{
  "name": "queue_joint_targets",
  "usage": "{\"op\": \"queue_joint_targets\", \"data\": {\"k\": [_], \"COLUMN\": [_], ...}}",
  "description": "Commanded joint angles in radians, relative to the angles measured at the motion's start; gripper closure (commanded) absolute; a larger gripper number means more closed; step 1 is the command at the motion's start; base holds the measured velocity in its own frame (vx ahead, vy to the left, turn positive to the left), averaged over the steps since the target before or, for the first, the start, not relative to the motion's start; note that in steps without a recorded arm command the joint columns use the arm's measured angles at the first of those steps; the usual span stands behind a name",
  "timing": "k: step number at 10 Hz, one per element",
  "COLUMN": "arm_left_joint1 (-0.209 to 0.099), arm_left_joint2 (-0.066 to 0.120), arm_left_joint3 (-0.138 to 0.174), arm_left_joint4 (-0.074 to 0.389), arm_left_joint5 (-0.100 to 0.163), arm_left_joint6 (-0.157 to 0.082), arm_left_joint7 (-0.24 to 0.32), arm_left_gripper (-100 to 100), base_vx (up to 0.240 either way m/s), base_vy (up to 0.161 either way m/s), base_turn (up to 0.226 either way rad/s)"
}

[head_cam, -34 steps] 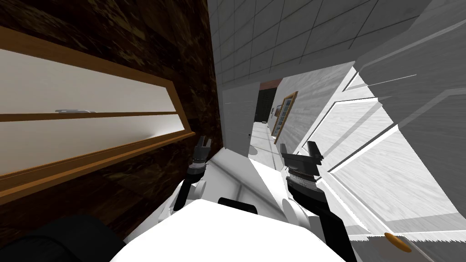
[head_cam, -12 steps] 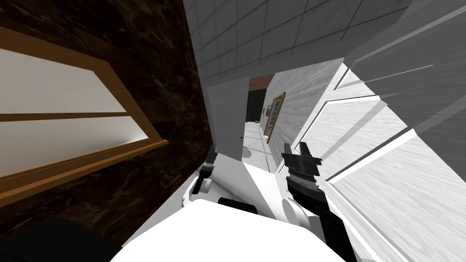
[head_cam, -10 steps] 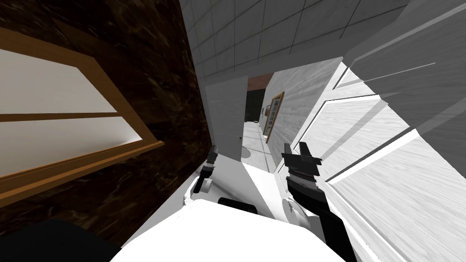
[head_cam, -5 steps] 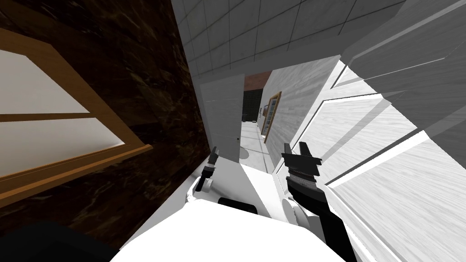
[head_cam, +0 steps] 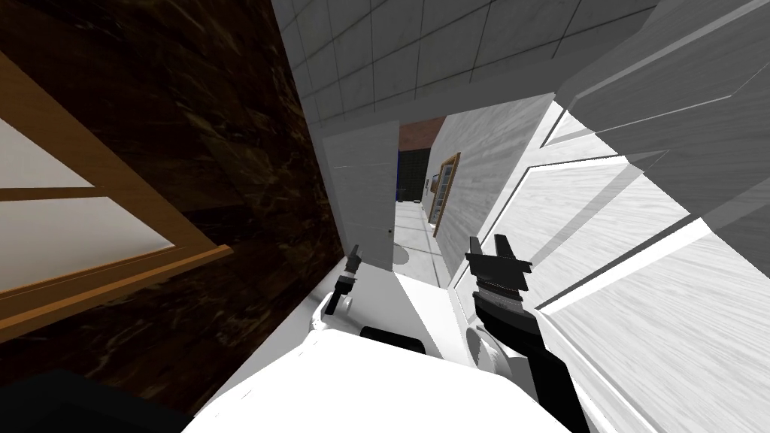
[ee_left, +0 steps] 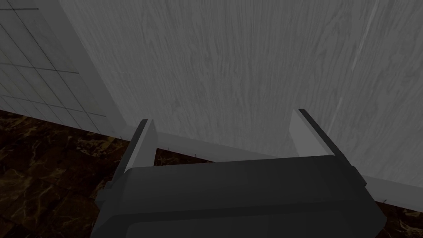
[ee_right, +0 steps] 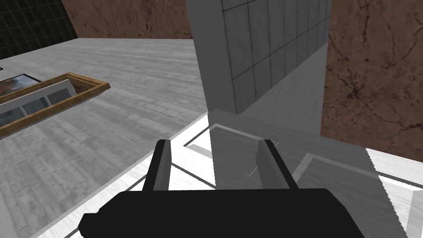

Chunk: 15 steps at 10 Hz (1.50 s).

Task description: Pull the door open

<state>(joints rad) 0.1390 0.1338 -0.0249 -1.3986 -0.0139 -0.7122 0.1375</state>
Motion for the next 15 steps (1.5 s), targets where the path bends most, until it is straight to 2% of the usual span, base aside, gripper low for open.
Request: {"op": "queue_joint_targets", "data": {"k": [1, 2, 3, 5, 6, 15], "arm_left_joint1": [-0.016, -0.030, -0.030, -0.056, -0.056, -0.167], "arm_left_joint2": [0.000, 0.003, 0.003, 0.008, 0.008, 0.028], "arm_left_joint3": [-0.001, 0.000, 0.000, 0.000, 0.000, 0.003], "arm_left_joint4": [0.044, 0.071, 0.079, 0.138, 0.148, 0.441], "arm_left_joint5": [0.003, 0.007, 0.007, 0.014, 0.014, 0.044], "arm_left_joint6": [-0.007, -0.013, -0.013, -0.024, -0.024, -0.071], "arm_left_joint7": [-0.002, -0.001, -0.001, 0.000, 0.000, 0.004], "arm_left_gripper": [-100, -100, -100, -100, -100, -100], "base_vx": [0.075, 0.090, 0.068, 0.080, 0.061, 0.102], "base_vy": [-0.037, -0.033, -0.020, -0.028, -0.025, -0.031], "base_turn": [-0.046, -0.070, -0.027, -0.070, -0.018, -0.068]}}
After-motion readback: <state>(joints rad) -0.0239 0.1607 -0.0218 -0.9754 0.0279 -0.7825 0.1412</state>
